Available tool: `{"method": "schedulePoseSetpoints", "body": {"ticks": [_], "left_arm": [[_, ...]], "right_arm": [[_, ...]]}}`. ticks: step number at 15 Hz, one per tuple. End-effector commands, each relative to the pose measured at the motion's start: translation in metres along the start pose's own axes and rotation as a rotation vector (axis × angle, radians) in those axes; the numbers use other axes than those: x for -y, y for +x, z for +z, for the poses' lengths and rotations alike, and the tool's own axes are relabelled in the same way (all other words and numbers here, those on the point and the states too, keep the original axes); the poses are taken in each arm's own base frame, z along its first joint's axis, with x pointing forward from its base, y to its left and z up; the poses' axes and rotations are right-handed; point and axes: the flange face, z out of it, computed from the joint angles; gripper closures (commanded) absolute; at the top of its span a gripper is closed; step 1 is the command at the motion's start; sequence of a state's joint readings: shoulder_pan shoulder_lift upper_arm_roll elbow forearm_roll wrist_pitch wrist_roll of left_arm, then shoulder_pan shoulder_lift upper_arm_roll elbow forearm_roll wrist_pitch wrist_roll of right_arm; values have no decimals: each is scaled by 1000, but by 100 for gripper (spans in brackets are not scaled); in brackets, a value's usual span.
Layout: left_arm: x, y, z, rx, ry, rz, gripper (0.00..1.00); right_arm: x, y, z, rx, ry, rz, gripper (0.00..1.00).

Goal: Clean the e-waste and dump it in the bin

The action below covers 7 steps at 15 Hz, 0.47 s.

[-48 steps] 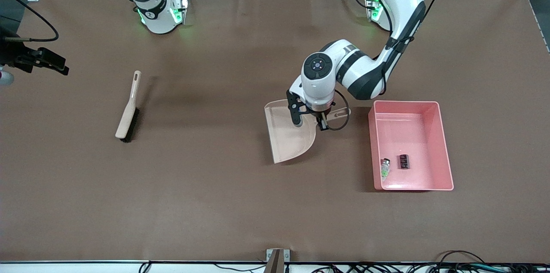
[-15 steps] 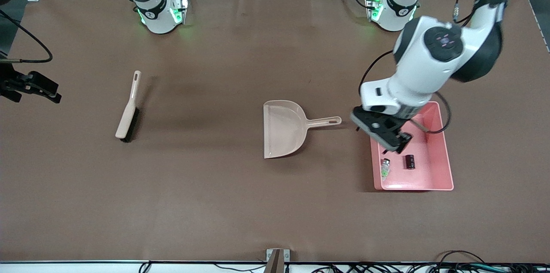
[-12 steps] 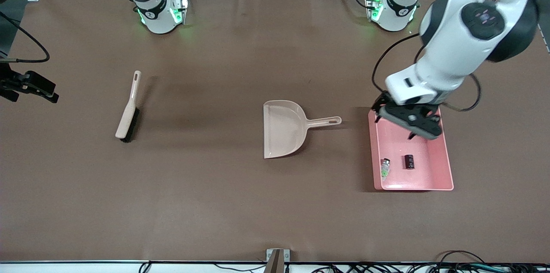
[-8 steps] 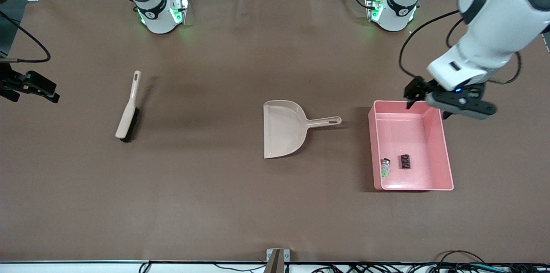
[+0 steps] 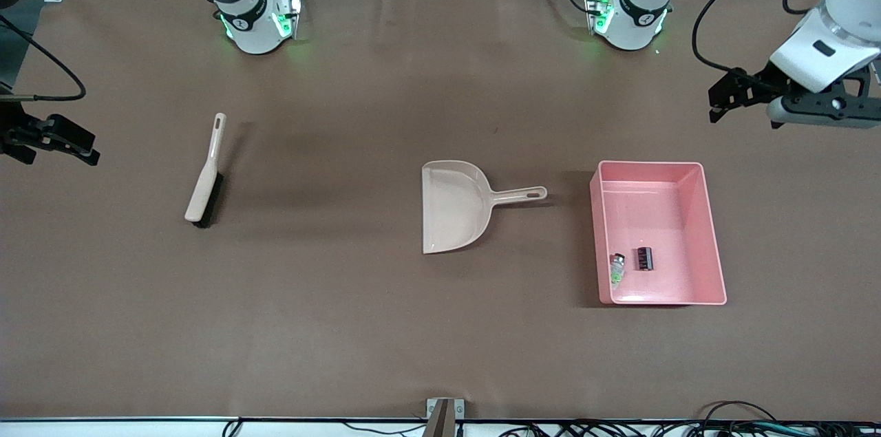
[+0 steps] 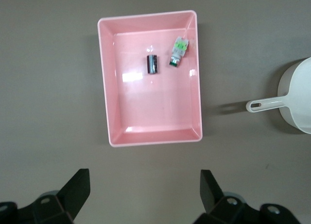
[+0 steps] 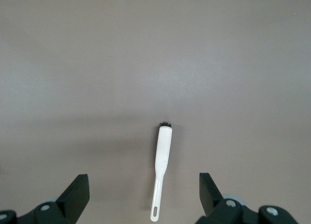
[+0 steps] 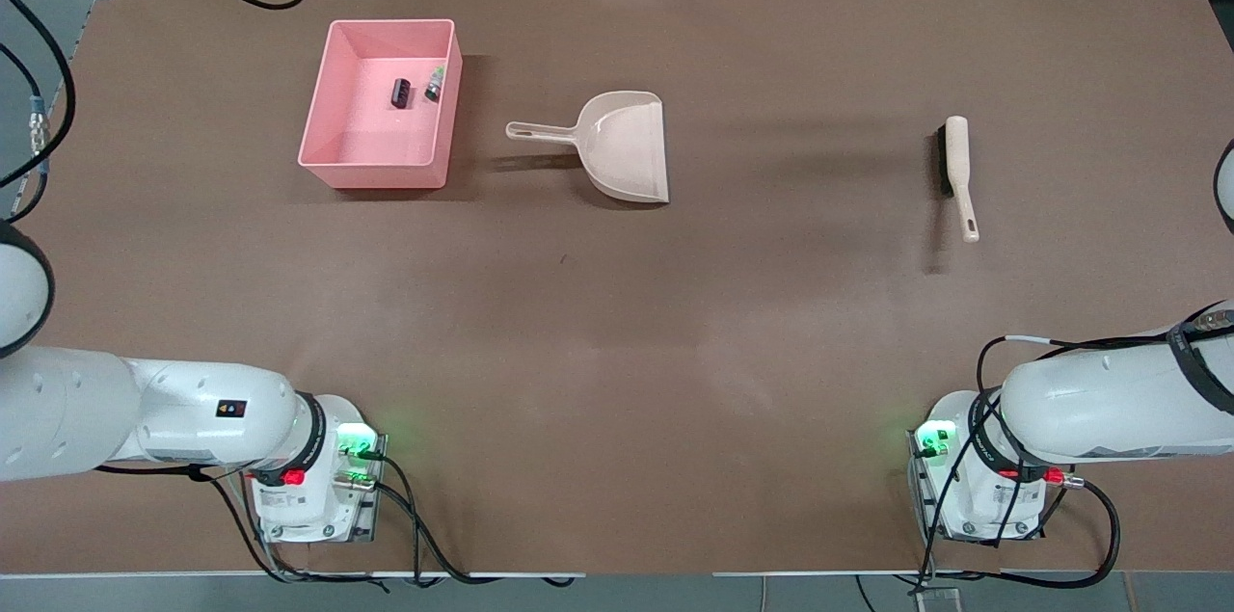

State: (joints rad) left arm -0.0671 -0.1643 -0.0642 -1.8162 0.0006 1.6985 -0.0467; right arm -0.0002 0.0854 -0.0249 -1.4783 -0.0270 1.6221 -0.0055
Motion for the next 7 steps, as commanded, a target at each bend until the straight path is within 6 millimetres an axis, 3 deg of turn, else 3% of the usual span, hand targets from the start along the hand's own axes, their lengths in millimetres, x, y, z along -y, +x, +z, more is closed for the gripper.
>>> {"method": "schedulePoseSetpoints", "body": {"ticks": [1, 7], "left_arm": [[-4, -16, -14, 6, -6, -60, 0], [-1, -14, -26, -11, -2, -58, 0]], "right_arm": [[6, 0, -1, -3, 5, -8, 0], [6, 0, -3, -6, 5, -5, 0]]}}
